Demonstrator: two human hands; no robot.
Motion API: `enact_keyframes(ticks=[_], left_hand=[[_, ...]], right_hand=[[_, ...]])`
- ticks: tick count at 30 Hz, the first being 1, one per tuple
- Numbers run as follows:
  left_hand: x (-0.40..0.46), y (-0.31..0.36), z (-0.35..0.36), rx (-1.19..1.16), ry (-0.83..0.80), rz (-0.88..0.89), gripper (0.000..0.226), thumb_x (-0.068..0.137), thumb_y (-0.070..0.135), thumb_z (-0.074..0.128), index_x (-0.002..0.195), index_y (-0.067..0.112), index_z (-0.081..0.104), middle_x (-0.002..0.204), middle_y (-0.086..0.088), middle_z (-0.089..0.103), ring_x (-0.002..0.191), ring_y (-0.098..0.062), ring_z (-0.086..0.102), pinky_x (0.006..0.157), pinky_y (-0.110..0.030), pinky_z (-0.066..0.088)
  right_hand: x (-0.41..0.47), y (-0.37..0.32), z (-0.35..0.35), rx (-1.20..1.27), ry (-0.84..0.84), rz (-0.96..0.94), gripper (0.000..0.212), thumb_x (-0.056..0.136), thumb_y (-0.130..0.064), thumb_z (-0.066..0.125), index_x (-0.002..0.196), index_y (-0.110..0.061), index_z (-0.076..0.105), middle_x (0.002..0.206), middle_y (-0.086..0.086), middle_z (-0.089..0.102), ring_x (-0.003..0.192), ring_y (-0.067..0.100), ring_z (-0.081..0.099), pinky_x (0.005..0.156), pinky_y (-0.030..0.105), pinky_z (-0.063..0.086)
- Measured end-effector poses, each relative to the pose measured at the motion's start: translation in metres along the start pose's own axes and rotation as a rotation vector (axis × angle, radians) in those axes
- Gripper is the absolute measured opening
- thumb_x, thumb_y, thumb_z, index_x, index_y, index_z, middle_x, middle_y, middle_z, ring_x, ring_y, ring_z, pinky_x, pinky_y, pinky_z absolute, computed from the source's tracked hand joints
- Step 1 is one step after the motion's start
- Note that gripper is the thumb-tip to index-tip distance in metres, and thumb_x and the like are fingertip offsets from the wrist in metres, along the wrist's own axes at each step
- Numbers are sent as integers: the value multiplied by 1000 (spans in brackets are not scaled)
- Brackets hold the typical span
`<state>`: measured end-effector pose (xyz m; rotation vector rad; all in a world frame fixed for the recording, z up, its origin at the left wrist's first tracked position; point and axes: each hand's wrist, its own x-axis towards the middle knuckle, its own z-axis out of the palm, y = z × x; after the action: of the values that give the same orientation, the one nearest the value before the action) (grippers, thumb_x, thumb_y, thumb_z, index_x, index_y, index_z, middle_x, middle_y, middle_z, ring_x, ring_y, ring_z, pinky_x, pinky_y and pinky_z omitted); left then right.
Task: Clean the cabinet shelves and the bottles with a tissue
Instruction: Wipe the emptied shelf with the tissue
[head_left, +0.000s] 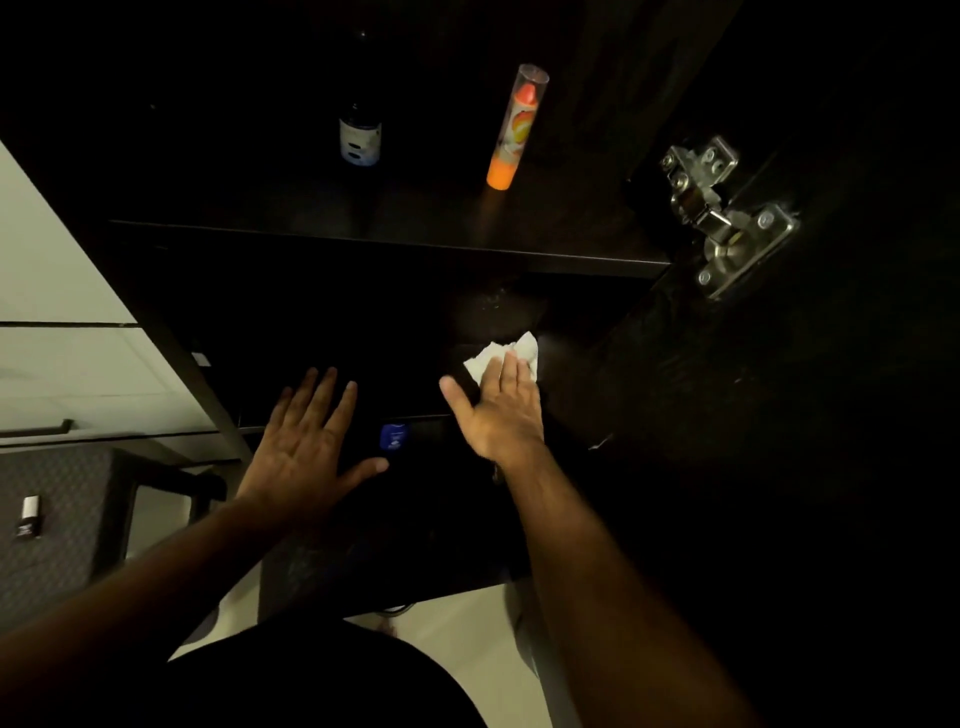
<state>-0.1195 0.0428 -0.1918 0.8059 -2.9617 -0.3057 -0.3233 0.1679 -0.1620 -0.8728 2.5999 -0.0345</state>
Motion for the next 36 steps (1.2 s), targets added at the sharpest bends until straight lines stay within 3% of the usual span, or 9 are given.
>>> enact_keyframes(ticks=[4, 10, 14, 18, 21, 25, 29, 32, 36], left_hand=[[-4, -3, -1, -9, 3, -10, 107, 80, 85, 8, 149, 6, 32, 155, -21, 27, 146, -32, 17, 118, -45, 10], [2, -9, -3, -30, -34, -9, 108, 78, 86, 9, 149, 7, 29, 156, -20, 24, 147, -30, 13, 118, -36, -4], [4, -17, -3, -52, -11, -9, 112, 75, 89, 7, 151, 9, 24, 158, -17, 19, 148, -27, 7, 119, -36, -4], [-2, -18, -5, -60, -3, -10, 117, 68, 91, -5, 153, 12, 14, 160, -14, 9, 148, -24, -4, 121, -43, 1], [-2, -19, -7, -56, -34, -17, 116, 68, 91, -4, 153, 13, 11, 160, -14, 7, 148, -24, -4, 121, -45, 4], [2, -21, -7, -62, -72, -12, 116, 68, 91, 2, 153, 12, 12, 160, -14, 9, 148, -24, -3, 121, -45, 6], [2, -27, -9, -67, -77, 22, 117, 69, 92, -1, 153, 12, 13, 160, -14, 12, 148, -25, 0, 121, -44, 7], [-5, -30, -12, -49, -70, 59, 117, 67, 91, -5, 154, 14, 8, 161, -12, 5, 147, -21, -8, 120, -40, -2], [-13, -33, -18, -55, -88, 76, 109, 73, 86, 16, 153, 16, -7, 161, -9, -12, 140, -16, -26, 113, -34, -15]], right_hand=[[6, -33, 0, 40, -11, 14, 111, 79, -87, 9, 153, -7, -13, 158, 16, -24, 145, 26, -28, 119, 43, -16], [-29, -30, 24, 64, 0, -337, 84, 91, -73, 20, 156, -23, -1, 162, -3, -18, 146, 12, -25, 120, 36, -13], [-19, -2, 17, -48, 1, -154, 85, 90, -74, 13, 155, -23, -6, 161, 1, -22, 146, 17, -25, 119, 38, -14], [4, -25, 5, -83, -36, -6, 101, 80, -84, 1, 154, -16, -13, 158, 11, -26, 146, 26, -26, 119, 44, -14], [2, -47, 9, -67, -47, -67, 102, 79, -86, 3, 153, -18, -15, 157, 13, -29, 144, 26, -30, 118, 45, -16], [-27, -38, 23, -30, -26, -255, 90, 87, -79, 14, 156, -25, -6, 160, 0, -25, 145, 17, -28, 120, 40, -13], [-20, -6, 18, -54, 47, -106, 83, 92, -71, 19, 156, -23, -2, 163, 1, -15, 149, 18, -18, 120, 37, -8], [2, -19, 3, -40, -28, 17, 92, 87, -78, 11, 155, -19, -6, 162, 7, -18, 148, 23, -20, 120, 41, -9], [-1, -58, 11, -38, -25, -40, 95, 85, -80, 10, 155, -19, -9, 160, 11, -22, 146, 24, -24, 120, 43, -12]])
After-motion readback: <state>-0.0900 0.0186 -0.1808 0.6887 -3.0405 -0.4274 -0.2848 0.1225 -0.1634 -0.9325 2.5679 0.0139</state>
